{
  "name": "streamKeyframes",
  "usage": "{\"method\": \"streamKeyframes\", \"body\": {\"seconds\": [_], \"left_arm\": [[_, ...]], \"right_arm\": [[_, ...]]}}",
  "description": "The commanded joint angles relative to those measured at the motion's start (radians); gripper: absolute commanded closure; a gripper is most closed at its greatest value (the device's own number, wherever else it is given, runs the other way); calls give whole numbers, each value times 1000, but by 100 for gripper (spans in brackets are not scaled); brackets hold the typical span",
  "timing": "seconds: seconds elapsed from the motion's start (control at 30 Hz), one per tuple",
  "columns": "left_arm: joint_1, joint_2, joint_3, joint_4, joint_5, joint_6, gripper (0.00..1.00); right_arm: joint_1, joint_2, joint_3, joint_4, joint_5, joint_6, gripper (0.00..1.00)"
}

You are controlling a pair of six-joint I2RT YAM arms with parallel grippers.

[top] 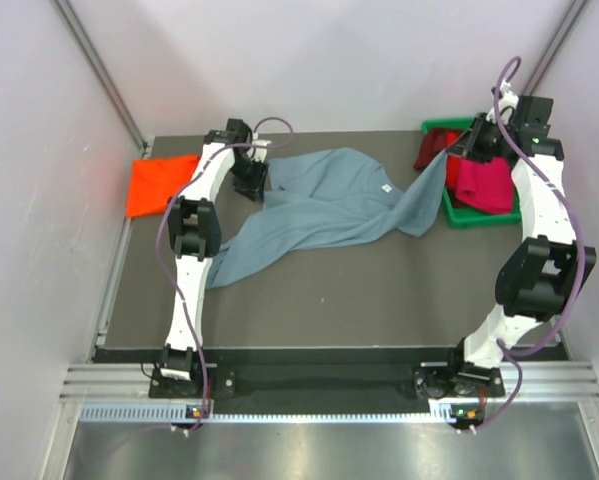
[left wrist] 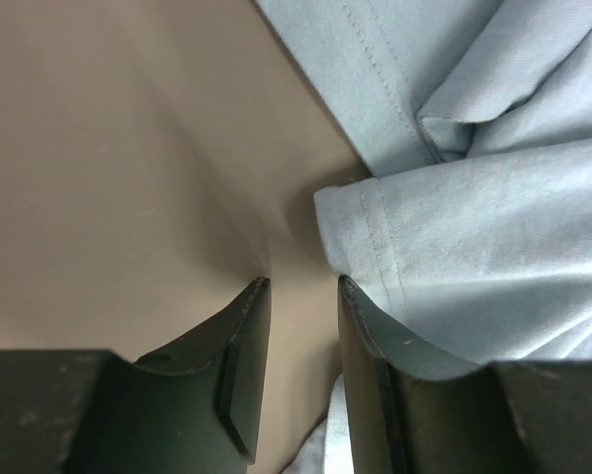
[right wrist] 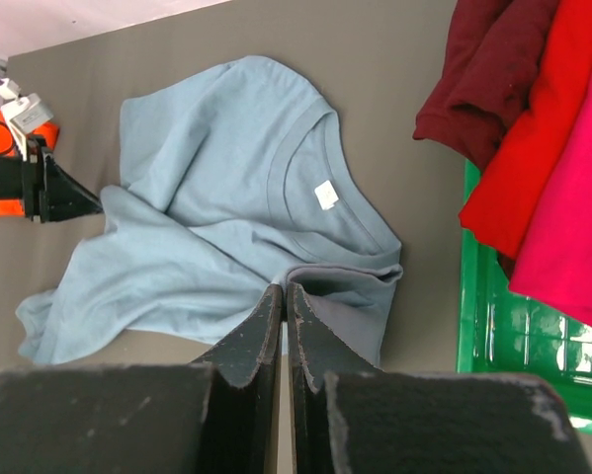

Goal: Fold and stack the t-shirts
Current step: Flatten the tshirt out

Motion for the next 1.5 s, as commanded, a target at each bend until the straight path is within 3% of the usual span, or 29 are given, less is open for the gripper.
{"method": "streamKeyframes", "body": {"seconds": [0.0, 0.4, 1.47], "left_arm": [[-9, -13, 29, 14, 13, 3, 61], [-24, -107, 15, 14, 13, 3, 61], [-62, 54, 63, 14, 13, 3, 61]], "right_arm": [[11, -10, 36, 18, 9, -19, 100], [14, -13, 16, 40, 9, -10, 100], [48, 7, 29, 48, 22, -16, 100]]}}
